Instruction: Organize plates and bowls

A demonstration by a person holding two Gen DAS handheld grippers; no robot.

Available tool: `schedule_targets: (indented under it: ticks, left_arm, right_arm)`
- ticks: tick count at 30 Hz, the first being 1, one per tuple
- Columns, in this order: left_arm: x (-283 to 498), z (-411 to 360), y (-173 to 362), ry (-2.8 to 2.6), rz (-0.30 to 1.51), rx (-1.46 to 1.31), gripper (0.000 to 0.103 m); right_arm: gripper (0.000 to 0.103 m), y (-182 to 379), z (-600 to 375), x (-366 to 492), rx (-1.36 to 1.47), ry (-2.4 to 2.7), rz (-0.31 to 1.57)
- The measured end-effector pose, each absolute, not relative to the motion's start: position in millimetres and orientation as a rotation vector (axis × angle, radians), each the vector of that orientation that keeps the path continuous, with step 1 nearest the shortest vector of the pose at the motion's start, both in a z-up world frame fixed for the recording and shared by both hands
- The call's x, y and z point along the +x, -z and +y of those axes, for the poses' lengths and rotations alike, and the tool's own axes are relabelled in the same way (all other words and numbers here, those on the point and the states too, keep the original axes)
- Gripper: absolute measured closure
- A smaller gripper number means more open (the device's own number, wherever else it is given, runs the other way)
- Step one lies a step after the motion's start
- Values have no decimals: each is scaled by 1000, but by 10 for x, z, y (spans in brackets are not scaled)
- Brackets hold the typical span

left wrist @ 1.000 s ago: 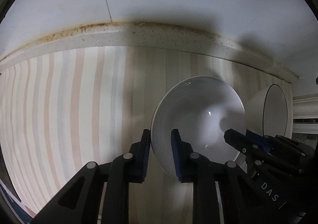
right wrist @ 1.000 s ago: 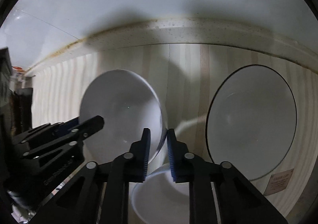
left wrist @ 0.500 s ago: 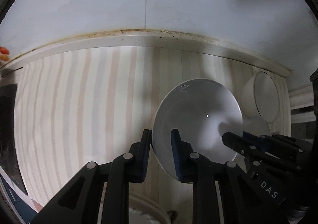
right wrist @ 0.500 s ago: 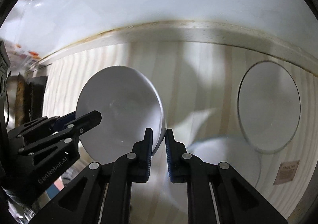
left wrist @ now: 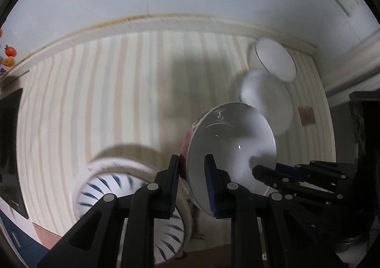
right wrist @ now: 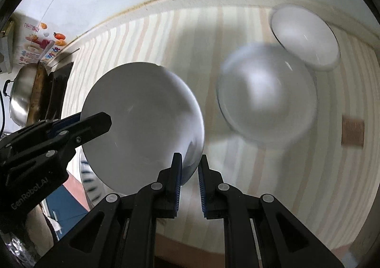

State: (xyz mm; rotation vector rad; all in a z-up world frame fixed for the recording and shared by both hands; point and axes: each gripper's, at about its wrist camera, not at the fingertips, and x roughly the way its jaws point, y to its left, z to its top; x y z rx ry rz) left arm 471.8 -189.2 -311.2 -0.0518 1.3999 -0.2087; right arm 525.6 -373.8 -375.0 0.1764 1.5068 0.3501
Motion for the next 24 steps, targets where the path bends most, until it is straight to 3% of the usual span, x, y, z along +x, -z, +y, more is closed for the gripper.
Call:
schedule_targets:
  ticks: [24]
  left_arm:
    - [4246, -2653, 3742, 344, 1537, 79, 84]
  right_arm:
    - [88, 4221, -4598, 4446, 288, -183, 1586]
